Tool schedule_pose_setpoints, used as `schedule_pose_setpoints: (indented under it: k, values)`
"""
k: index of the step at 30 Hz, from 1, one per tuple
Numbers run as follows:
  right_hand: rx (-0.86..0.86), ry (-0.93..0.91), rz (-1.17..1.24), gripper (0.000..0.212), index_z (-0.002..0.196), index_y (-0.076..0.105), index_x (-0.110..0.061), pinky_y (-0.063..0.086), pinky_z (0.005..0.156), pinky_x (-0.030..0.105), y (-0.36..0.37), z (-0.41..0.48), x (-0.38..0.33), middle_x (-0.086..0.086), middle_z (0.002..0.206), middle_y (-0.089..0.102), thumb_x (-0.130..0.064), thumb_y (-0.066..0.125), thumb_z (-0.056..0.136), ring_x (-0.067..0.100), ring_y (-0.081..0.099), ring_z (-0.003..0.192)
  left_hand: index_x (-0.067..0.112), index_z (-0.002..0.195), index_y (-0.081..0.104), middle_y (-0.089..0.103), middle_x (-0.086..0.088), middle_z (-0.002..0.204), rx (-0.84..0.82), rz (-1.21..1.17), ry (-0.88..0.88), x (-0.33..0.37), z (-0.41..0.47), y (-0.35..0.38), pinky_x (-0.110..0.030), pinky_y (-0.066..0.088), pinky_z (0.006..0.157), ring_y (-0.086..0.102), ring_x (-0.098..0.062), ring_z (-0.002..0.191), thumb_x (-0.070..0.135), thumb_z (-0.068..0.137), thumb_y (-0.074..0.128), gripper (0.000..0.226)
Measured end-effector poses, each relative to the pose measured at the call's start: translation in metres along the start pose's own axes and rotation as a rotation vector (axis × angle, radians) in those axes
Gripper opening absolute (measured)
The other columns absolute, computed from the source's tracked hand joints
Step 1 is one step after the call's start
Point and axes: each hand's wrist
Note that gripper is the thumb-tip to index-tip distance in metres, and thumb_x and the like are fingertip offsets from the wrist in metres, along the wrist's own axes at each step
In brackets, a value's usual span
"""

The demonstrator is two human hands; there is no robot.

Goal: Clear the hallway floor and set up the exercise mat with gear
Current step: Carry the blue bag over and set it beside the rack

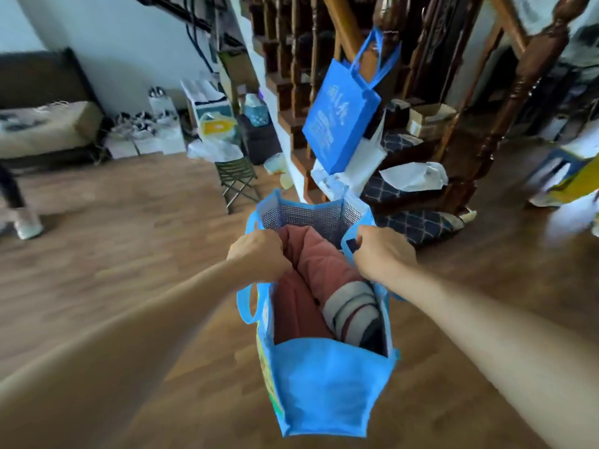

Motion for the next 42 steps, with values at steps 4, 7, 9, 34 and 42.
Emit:
schedule_pose_setpoints:
  k: [4,7,9,34,42]
  values:
    - [-0.029,-0.131,-0.007,0.008,0.093,0.050,-0.019,0.037,0.070,0.032,0.020,0.059,-0.084,0.012,0.110,0.060,-0.018,0.048,0.086,0.032,0.056,0.101,0.017,0.082,0.069,0.062,-0.006,0.083,0.031,-0.023,-0.127,-0.084,0.040,-0.022,-0.027,0.038,0.062,0.060,-0.031,0.083,0.027,0.069,0.060,0.019]
    - [-0.049,-0.228,0.016,0.017,0.101,0.054,-0.018,0.036,0.070,0.031,0.034,0.108,-0.146,0.012,0.111,0.060,-0.017,0.048,0.085,0.033,0.056,0.100,0.015,0.090,0.069,0.067,-0.012,0.096,0.070,-0.040,-0.218,-0.142,0.076,-0.037,-0.028,0.039,0.063,0.062,-0.035,0.091,0.028,0.070,0.060,0.025]
    - [-0.057,-0.276,0.049,0.015,0.097,0.054,-0.019,0.035,0.068,0.030,0.043,0.143,-0.184,0.012,0.111,0.060,-0.016,0.047,0.084,0.032,0.054,0.094,0.014,0.093,0.070,0.067,-0.012,0.097,0.077,-0.046,-0.282,-0.176,0.102,-0.047,-0.028,0.040,0.063,0.061,-0.034,0.090,0.028,0.070,0.061,0.029]
    - [-0.133,-0.466,0.014,0.026,0.110,0.054,-0.014,0.036,0.069,0.030,0.131,0.616,-0.572,0.015,0.114,0.060,-0.011,0.048,0.084,0.033,0.056,0.103,0.015,0.097,0.070,0.068,-0.010,0.102,0.077,-0.065,-0.571,-0.524,0.542,-0.147,-0.028,0.042,0.066,0.062,-0.032,0.095,0.026,0.073,0.059,0.028]
    - [-0.165,-0.439,-0.003,0.021,0.106,0.053,-0.013,0.036,0.068,0.030,0.165,0.753,-0.651,0.014,0.111,0.061,-0.011,0.048,0.086,0.033,0.057,0.099,0.015,0.090,0.069,0.066,-0.007,0.091,0.031,-0.070,-0.591,-0.608,0.687,-0.163,-0.028,0.040,0.063,0.058,-0.029,0.082,0.023,0.072,0.058,0.022]
Point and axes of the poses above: each hand's wrist, its own z-axis towards the middle knuckle, its own y-axis out of the palm, x = y × z
